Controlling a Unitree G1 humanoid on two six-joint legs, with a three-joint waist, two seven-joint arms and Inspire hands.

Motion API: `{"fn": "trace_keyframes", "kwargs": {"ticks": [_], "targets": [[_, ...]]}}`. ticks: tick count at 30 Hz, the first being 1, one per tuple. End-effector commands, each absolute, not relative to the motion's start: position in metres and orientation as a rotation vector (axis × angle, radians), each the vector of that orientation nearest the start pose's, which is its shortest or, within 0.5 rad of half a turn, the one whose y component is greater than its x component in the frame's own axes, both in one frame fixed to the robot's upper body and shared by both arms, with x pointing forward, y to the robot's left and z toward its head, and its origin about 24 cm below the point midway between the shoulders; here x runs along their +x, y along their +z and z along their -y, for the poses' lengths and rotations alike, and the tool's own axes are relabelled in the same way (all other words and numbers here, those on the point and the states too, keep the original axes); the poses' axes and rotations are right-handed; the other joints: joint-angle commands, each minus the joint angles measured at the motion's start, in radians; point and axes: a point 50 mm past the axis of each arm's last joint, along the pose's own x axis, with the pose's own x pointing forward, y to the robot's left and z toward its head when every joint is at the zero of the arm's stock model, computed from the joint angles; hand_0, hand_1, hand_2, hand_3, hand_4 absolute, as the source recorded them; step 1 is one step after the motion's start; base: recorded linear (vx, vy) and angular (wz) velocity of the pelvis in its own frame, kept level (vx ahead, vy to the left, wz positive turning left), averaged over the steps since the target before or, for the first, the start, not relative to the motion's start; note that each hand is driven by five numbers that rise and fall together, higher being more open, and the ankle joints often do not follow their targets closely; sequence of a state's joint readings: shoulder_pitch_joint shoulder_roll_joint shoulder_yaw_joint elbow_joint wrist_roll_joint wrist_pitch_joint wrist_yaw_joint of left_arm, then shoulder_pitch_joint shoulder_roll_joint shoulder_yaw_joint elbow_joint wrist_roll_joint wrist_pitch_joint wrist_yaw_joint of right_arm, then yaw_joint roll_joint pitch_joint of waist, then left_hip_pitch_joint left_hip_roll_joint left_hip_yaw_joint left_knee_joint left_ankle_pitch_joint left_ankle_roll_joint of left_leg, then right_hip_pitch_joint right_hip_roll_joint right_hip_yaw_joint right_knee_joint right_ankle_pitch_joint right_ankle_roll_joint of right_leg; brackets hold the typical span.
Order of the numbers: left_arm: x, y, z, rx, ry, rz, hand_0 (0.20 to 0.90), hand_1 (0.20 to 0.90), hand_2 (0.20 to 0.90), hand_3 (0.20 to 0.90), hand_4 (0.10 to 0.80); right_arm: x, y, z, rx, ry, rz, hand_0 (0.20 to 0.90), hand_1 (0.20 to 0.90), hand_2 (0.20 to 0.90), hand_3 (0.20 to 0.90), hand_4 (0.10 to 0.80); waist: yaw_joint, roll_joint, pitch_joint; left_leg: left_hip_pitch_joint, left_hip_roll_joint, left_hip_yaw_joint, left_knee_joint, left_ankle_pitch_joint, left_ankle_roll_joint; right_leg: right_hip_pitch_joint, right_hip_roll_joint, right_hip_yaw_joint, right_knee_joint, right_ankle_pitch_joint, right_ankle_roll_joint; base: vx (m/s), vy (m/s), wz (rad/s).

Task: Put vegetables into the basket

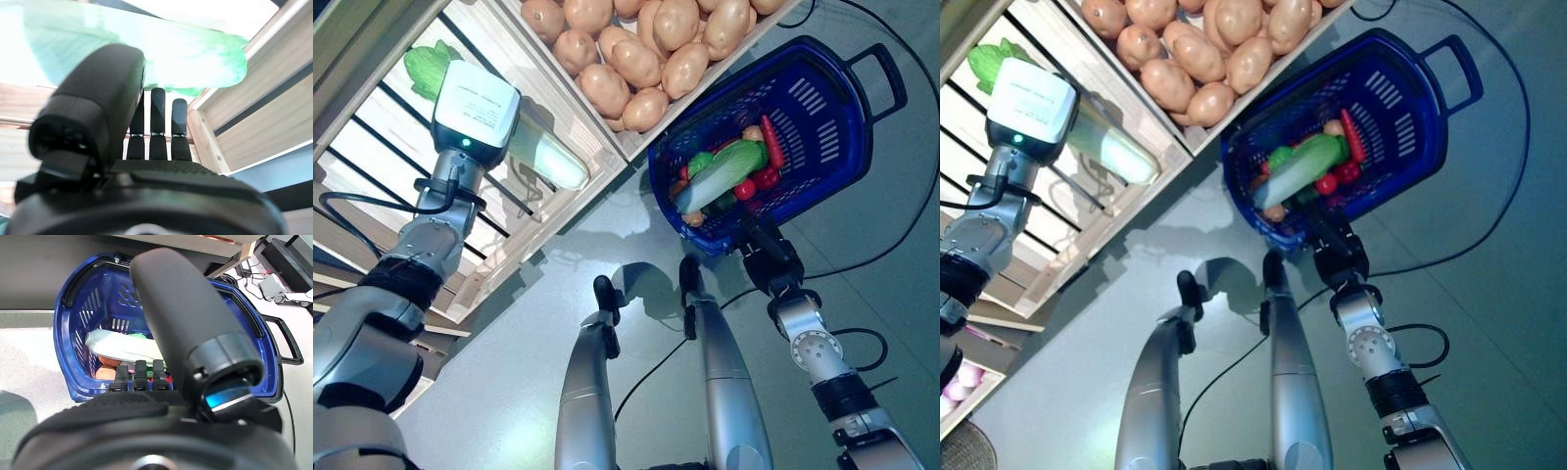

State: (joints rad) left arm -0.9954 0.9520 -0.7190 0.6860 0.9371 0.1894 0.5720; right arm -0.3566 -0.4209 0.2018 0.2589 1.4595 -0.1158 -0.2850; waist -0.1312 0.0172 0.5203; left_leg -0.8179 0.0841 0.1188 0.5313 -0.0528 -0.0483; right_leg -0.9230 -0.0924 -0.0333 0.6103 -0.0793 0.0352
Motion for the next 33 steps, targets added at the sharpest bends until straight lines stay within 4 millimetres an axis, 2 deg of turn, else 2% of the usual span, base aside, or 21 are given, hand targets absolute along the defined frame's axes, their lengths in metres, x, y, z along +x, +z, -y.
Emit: {"fn": "trace_keyframes", "kwargs": {"ticks": [1,11,21,33], "targets": [[0.353,0.297,-0.292,2.040,0.846,0.600,0.900,0.900,0.900,0.900,0.800,0.314,0.117,0.199,0.997,-0.075,0.078,0.900,0.900,0.900,0.900,0.800,0.005,-0.023,0.000,-0.015,-0.035,0.009,-0.003,-0.003,-0.005,0.064,0.008,-0.001,-0.029,0.007,0.015,0.000,0.000,0.00],[0.349,0.295,-0.290,1.968,0.880,0.706,0.900,0.900,0.900,0.900,0.800,0.314,0.117,0.197,0.981,-0.073,0.075,0.900,0.900,0.900,0.900,0.800,0.011,-0.024,0.000,-0.026,-0.031,0.002,0.000,0.000,-0.008,0.054,0.008,-0.004,-0.022,0.005,0.014,0.000,0.000,0.00],[0.347,0.290,-0.279,1.860,0.893,0.861,0.900,0.900,0.900,0.900,0.800,0.314,0.116,0.197,0.955,-0.074,0.081,0.900,0.900,0.900,0.900,0.800,0.017,-0.035,0.000,-0.051,-0.029,-0.009,0.013,-0.004,-0.006,0.030,0.015,-0.005,-0.005,0.002,0.015,-0.004,0.014,0.01],[0.351,0.280,-0.273,1.827,0.875,0.857,0.900,0.900,0.900,0.900,0.800,0.314,0.122,0.204,0.915,-0.068,0.104,0.900,0.900,0.900,0.900,0.800,0.017,-0.047,0.000,-0.106,-0.027,-0.022,0.052,-0.018,-0.005,-0.024,0.019,0.001,0.043,-0.004,0.020,-0.006,0.017,0.01]]}}
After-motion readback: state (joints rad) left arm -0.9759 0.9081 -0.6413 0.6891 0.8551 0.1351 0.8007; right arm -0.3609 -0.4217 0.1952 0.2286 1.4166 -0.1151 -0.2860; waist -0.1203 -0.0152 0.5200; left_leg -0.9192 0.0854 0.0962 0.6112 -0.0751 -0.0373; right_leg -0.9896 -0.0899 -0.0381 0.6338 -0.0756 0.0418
